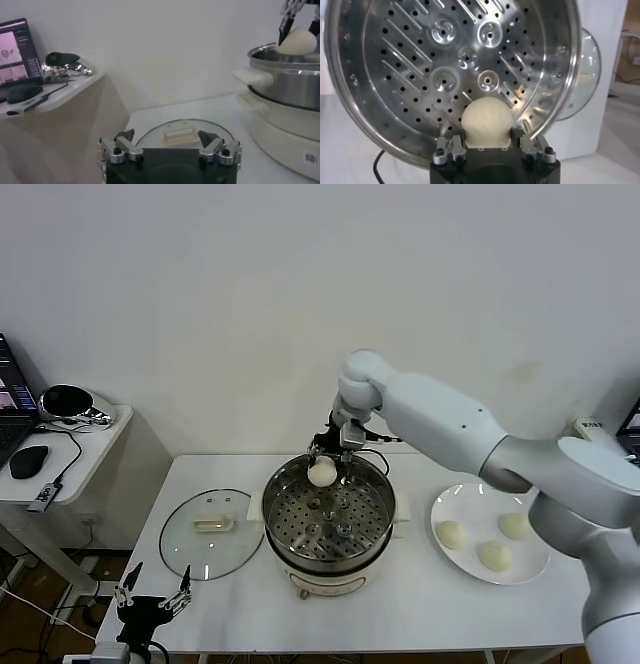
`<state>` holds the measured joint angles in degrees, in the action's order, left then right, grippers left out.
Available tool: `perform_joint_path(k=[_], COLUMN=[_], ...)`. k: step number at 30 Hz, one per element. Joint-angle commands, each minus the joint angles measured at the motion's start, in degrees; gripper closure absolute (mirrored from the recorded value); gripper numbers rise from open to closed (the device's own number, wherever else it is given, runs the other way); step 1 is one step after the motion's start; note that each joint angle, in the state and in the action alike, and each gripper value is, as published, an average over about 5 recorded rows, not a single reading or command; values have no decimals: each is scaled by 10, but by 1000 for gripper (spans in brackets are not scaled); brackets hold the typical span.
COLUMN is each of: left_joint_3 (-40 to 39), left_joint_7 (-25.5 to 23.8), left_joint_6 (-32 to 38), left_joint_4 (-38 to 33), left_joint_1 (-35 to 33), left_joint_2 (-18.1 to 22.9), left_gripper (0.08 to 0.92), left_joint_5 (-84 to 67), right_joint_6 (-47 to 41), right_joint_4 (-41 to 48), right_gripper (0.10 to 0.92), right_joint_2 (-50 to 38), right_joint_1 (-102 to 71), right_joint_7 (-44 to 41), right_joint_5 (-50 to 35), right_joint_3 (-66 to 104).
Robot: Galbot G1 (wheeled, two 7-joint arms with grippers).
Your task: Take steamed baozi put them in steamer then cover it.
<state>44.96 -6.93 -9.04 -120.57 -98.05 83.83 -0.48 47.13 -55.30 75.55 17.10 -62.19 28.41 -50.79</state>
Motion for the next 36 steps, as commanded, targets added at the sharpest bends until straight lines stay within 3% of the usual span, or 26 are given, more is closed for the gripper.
perform_joint_path(k=[1,7,13,17,22,29,32,36], left_joint_3=[-2,-4,-4,-4,-3,-8,-9,-14], left_joint_7=[0,-2,-3,-3,-5,-8,-9,-12], left_joint_6=[0,1,2,1,0,-2,-3,-7], left_joint_4=[9,13,15,12,8,5,3,-3], left_joint_1=[2,6,5,3,4,8,9,10], left_joint_2=[0,1,2,2,2,-6,-12,-17], left_gripper=[177,177,177,177,177,177,177,177], left_joint_5=[0,-1,-1,-1,-3,-7,-12,-18], right_joint_6=[3,3,-6,-50,-223,-440,-568,-682], right_joint_4=[31,43,33,-19,-147,-181,-196,-220], right_gripper=[465,450,297,220,203,203,203,203], right_joint_2=[14,20,18,-8,-91,-223,-276,-339], right_joint_1=[-17,-22,-12,9,60,144,150,128], right_joint_7=[19,32,12,-51,-112,-118,-131,-121], right_joint_5=[31,32,5,-91,-223,-391,-426,-410], right_joint_3=[3,2,7,11,24,-4,-10,-12])
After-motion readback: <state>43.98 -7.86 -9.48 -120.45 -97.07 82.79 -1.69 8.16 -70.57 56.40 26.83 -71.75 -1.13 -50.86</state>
